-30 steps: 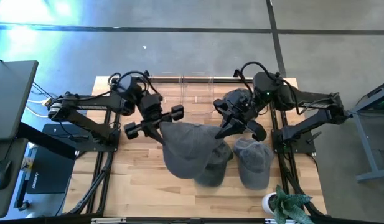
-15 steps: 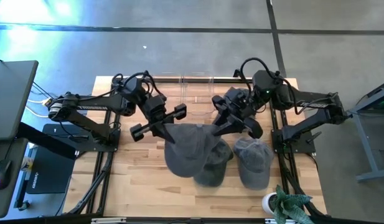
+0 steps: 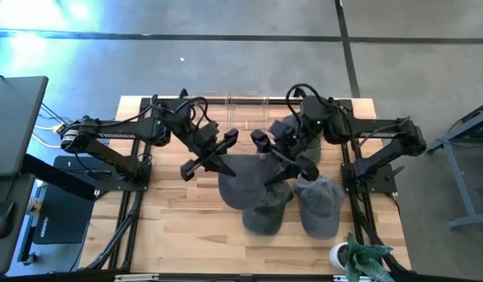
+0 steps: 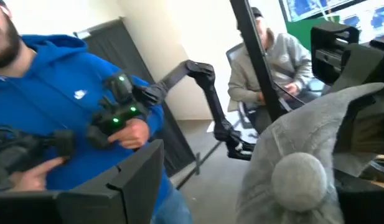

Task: Pick & Place hat
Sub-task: Put the left gray cap into the left transparent bin

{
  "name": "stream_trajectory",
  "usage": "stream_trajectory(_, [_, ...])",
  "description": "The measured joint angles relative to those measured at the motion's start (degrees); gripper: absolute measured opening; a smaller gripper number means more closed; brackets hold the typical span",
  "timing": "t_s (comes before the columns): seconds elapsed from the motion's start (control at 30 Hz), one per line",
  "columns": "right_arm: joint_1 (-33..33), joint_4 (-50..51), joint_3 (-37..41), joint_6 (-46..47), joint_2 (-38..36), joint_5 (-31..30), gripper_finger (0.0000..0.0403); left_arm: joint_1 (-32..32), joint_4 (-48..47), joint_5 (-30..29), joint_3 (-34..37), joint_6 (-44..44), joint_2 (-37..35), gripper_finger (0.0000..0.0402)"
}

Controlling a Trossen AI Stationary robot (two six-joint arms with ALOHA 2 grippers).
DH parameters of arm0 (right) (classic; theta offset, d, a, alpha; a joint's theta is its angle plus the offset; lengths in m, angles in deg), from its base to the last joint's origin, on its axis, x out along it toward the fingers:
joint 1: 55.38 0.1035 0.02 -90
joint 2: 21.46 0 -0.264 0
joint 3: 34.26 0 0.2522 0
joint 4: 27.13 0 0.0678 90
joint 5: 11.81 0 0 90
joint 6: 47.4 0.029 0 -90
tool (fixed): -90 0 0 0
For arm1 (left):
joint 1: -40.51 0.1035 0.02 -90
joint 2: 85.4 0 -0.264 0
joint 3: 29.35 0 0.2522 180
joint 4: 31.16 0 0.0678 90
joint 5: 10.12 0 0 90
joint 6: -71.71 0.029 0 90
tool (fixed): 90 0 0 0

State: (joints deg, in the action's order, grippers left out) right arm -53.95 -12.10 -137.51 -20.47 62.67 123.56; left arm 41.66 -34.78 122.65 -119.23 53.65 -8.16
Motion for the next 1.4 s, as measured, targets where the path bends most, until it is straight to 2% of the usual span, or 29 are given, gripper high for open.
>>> stream_trajectory(0.17, [-1.14,0.3,0.03,6.28,-0.56,6.79,0.0235,-0.02,0.42,-0.03,0.0,-0.16,-0.02,0.0004])
stream_trajectory(0.3, [-1.47,0.24,0.04,6.49,-1.41,8.03,0.0223,-0.02,0.65,0.13,0.0,-0.17,-1.03,0.0004])
stream_trajectory(0.4, [-1.63,4.89,0.0,6.74,-1.43,9.56,0.0216,-0.02,0.39,0.3,0.0,-0.35,-1.11,0.0004])
stream_trajectory(0.6, [-1.91,12.82,0.0,0.22,-1.41,7.59,0.0211,-0.02,1.09,0.27,-0.03,-0.44,-2.79,0.0004])
stream_trajectory(0.9, [-0.52,20.78,0.0,-19.13,-1.41,-2.02,0.0209,-0.02,7.43,0.2,-0.01,-3.47,-3.23,0.0004])
stream_trajectory(1.07, [-1.55,24.3,0.0,-20.11,-1.56,-0.98,0.0197,-0.02,7.23,0.26,0.0,-5.16,-3.22,0.0004])
stream_trajectory(1.23, [-2.72,24.04,0.01,-15.47,-2.09,6.71,0.0164,-0.02,7.22,0.28,0.0,-5.15,-3.25,0.0004])
stream_trajectory(1.4, [-2.71,17.94,0.0,-9.25,-2.09,10.94,0.0088,-0.02,5.06,0.37,0.0,-4.73,-3.25,0.0004])
